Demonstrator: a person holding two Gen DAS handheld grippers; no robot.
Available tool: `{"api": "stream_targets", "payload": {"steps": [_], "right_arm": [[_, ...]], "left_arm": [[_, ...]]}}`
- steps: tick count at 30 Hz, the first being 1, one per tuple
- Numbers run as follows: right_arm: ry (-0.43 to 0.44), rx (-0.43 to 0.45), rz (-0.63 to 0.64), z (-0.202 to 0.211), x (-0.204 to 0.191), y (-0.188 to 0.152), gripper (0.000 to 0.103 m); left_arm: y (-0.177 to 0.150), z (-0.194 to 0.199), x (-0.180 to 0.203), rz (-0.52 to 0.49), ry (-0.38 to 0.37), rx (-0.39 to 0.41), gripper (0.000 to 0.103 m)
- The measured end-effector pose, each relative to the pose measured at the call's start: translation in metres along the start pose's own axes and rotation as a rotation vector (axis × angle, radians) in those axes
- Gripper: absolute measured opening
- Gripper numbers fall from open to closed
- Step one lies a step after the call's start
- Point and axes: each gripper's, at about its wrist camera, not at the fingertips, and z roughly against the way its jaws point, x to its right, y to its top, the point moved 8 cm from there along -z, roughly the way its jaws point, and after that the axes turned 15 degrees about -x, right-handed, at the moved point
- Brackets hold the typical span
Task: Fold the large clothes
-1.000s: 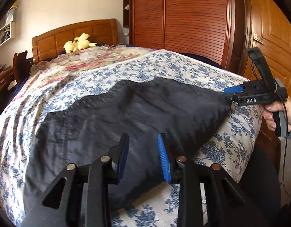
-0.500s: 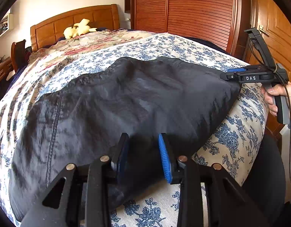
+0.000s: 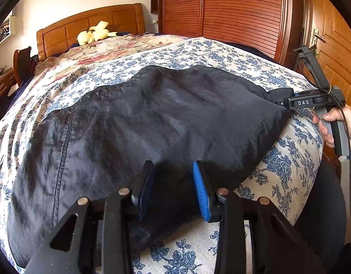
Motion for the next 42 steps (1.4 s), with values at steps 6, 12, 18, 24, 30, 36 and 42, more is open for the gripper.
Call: {"api": "stream_targets", "payload": {"steps": [6, 12, 18, 24, 30, 36, 42], "right_arm": [[0.086, -0.023, -0.027, -0.003, -0.003, -0.009, 0.073], [0.22, -0.041, -0.045, -0.001, -0.013, -0.009, 0.036], [0.256, 0.018, -0.04, 0.025, -0.018, 0.001, 0.008], [0.306, 0.126, 0.037, 0.083, -0.051, 0.028, 0.005], [0.355, 0.23, 0.153, 0.137, -0.126, 0.059, 0.004], [0.451, 0.248, 0.28, 0.158, -0.23, 0.076, 0.004], [0.536, 0.186, 0.408, 0.141, -0.329, 0.056, 0.004]], "left_arm": [[0.0, -0.002, -0.001, 0.002, -0.002, -0.002, 0.035], [0.0, -0.001, -0.001, 0.002, -0.004, -0.001, 0.036], [0.0, 0.005, -0.008, 0.012, -0.007, 0.022, 0.036], [-0.013, 0.029, -0.033, 0.044, 0.024, 0.07, 0.036], [-0.032, 0.06, -0.071, 0.119, 0.06, 0.115, 0.036], [-0.054, 0.089, -0.108, 0.171, 0.106, 0.15, 0.036], [-0.076, 0.106, -0.14, 0.227, 0.118, 0.164, 0.036]]}}
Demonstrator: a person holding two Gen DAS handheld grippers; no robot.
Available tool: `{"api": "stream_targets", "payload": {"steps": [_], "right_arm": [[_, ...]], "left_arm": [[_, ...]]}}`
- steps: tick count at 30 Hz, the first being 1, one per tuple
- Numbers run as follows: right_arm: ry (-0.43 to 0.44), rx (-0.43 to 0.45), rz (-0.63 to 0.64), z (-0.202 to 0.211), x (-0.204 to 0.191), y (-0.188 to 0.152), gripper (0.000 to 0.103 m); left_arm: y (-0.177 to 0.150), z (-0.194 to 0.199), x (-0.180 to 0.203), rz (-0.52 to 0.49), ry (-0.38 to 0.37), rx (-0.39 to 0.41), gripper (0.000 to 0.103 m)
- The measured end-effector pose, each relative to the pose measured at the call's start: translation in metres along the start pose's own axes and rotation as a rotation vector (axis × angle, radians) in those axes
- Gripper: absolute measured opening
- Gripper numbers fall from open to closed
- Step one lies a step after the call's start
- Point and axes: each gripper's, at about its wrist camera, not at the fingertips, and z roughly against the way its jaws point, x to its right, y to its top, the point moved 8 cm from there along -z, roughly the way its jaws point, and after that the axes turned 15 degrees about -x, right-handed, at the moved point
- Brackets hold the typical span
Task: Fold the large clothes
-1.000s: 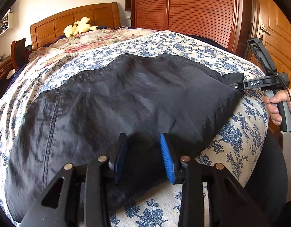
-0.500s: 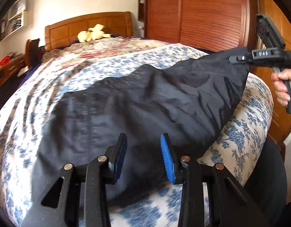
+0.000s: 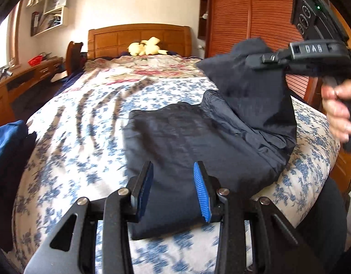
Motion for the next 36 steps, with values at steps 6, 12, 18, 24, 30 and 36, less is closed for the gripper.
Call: {"api": "stream_targets", "payload": {"steps": [6, 12, 18, 24, 30, 36], "right_arm": [[0.052, -0.139, 0.033, -0.069, -0.028, -0.036, 0.006], [-0.022, -0.158, 0.097, -0.072, -0.03, -0.049, 0.032], [-0.092, -0.07, 0.181, -0.026, -0.027, -0.05, 0.05], [-0.164, 0.005, 0.155, 0.012, 0.017, -0.06, 0.05], [-0.239, 0.012, 0.079, 0.009, 0.084, -0.071, 0.043], [-0.099, -0.033, 0.046, -0.018, 0.105, -0.08, 0.035]], "left_arm": [[-0.008, -0.002, -0.012, 0.026, 0.008, -0.018, 0.036], [-0.013, -0.007, -0.008, 0.013, 0.017, -0.037, 0.036], [-0.007, -0.01, 0.0, -0.006, 0.032, -0.043, 0.036], [0.009, -0.003, 0.016, -0.02, 0.019, -0.018, 0.036], [0.033, 0.007, 0.037, -0.038, 0.018, 0.012, 0.036], [0.06, 0.015, 0.054, -0.033, 0.003, 0.029, 0.037]]}}
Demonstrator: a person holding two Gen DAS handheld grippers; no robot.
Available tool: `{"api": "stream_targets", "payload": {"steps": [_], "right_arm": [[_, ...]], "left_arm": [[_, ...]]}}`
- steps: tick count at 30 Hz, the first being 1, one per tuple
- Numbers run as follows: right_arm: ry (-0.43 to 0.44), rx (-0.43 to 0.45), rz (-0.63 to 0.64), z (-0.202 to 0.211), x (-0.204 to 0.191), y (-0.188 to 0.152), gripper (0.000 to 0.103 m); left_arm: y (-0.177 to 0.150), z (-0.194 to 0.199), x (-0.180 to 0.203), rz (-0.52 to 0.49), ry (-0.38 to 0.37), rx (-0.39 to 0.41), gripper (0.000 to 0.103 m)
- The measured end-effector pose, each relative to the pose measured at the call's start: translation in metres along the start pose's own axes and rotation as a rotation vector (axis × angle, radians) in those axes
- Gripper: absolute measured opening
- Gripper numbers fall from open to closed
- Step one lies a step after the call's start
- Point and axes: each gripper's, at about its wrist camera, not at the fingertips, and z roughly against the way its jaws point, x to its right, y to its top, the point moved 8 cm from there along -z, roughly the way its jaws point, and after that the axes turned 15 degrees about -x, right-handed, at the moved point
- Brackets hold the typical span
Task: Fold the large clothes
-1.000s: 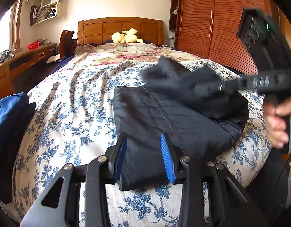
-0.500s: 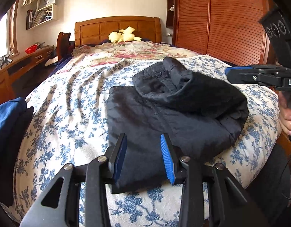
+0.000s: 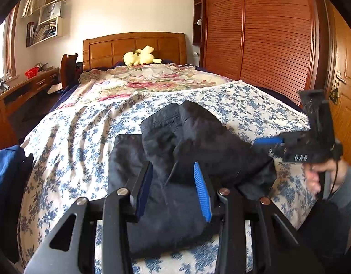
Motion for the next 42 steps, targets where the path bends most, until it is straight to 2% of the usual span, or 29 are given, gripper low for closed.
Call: {"api": "stream_targets", "payload": {"steps": [6, 13, 17, 23, 31, 35, 38, 39, 42], "right_arm": [[0.087, 0.003, -0.008, -0.006, 0.001, -0.003, 0.035], [0.039, -0.02, 0.03, -0.006, -0.006, -0.004, 0.035], [0.037, -0.019, 0.027, -0.006, -0.005, -0.007, 0.035], [0.053, -0.013, 0.018, -0.005, -0.005, -0.009, 0.035], [0.043, -0.015, 0.028, -0.004, -0.004, -0.009, 0.035], [0.041, -0.015, 0.029, -0.004, -0.005, -0.008, 0.035], [0.04, -0.015, 0.028, -0.003, -0.005, -0.008, 0.035], [0.04, -0.015, 0.028, -0.003, -0.005, -0.008, 0.035], [0.021, 0.0, 0.038, 0.001, -0.008, -0.003, 0.035]], "left_arm": [[0.013, -0.016, 0.009, 0.003, 0.016, -0.047, 0.038], [0.005, -0.054, 0.008, 0.023, 0.043, -0.137, 0.038], [0.003, -0.057, 0.012, 0.05, 0.002, -0.152, 0.038], [0.0, -0.062, 0.015, 0.03, 0.037, -0.177, 0.038], [-0.011, -0.077, 0.015, 0.034, 0.058, -0.223, 0.038], [-0.012, -0.08, 0.021, 0.007, 0.059, -0.222, 0.038], [-0.009, -0.077, 0.027, -0.029, 0.083, -0.22, 0.009], [-0.008, -0.073, 0.028, -0.04, 0.088, -0.208, 0.005], [0.001, -0.051, 0.032, -0.077, 0.137, -0.141, 0.004]]}}
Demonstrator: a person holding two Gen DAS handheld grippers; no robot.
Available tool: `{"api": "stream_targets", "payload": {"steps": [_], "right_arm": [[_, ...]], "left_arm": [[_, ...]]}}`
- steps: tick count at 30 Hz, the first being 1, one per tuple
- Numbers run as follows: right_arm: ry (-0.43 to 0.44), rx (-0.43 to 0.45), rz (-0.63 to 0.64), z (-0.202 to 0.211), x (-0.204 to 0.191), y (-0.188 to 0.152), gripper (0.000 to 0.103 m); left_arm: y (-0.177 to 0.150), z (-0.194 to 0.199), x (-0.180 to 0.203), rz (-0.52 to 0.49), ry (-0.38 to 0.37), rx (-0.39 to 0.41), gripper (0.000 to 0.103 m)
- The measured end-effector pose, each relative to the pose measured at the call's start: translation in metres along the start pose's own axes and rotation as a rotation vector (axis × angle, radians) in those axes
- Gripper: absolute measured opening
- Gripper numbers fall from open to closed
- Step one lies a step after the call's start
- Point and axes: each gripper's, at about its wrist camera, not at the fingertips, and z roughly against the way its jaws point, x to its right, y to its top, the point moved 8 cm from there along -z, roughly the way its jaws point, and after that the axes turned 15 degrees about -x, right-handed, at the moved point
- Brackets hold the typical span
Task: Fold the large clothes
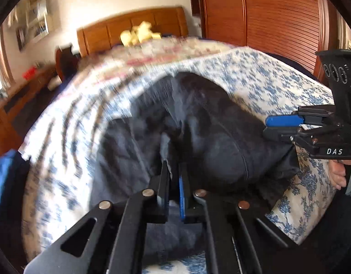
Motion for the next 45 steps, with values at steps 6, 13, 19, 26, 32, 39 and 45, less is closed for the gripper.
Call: {"api": "stream_targets", "payload": {"steps": [6, 13, 19, 26, 32, 39, 45], "right_arm": [[0.027, 0.049, 0.045, 0.013, -0.02, 0.011, 0.029], [0.109, 0.01, 0.144, -0.005, -0.071, 0.015, 0.014], [0.095, -0.12, 0.219, -0.042, -0.098, 0.002, 0.013], [0.08, -0.148, 0.223, -0.056, -0.098, -0.004, 0.013], [0.083, -0.137, 0.221, -0.055, -0.098, -0.004, 0.013], [0.088, -0.125, 0.216, -0.052, -0.095, -0.005, 0.013], [0.079, -0.117, 0.221, -0.051, -0.096, -0.006, 0.013]], "left_arm": [[0.006, 0.062, -0.034, 0.061, 0.093, 0.149, 0.004], [-0.057, 0.05, -0.103, 0.174, 0.133, 0.06, 0.004], [-0.099, 0.009, -0.115, 0.232, 0.111, -0.035, 0.004], [-0.103, 0.004, -0.114, 0.257, 0.112, -0.043, 0.008], [-0.106, 0.016, -0.112, 0.263, 0.111, -0.035, 0.015], [-0.116, 0.034, -0.097, 0.227, 0.109, -0.019, 0.035], [-0.13, 0.027, -0.091, 0.228, 0.084, -0.052, 0.039]]}}
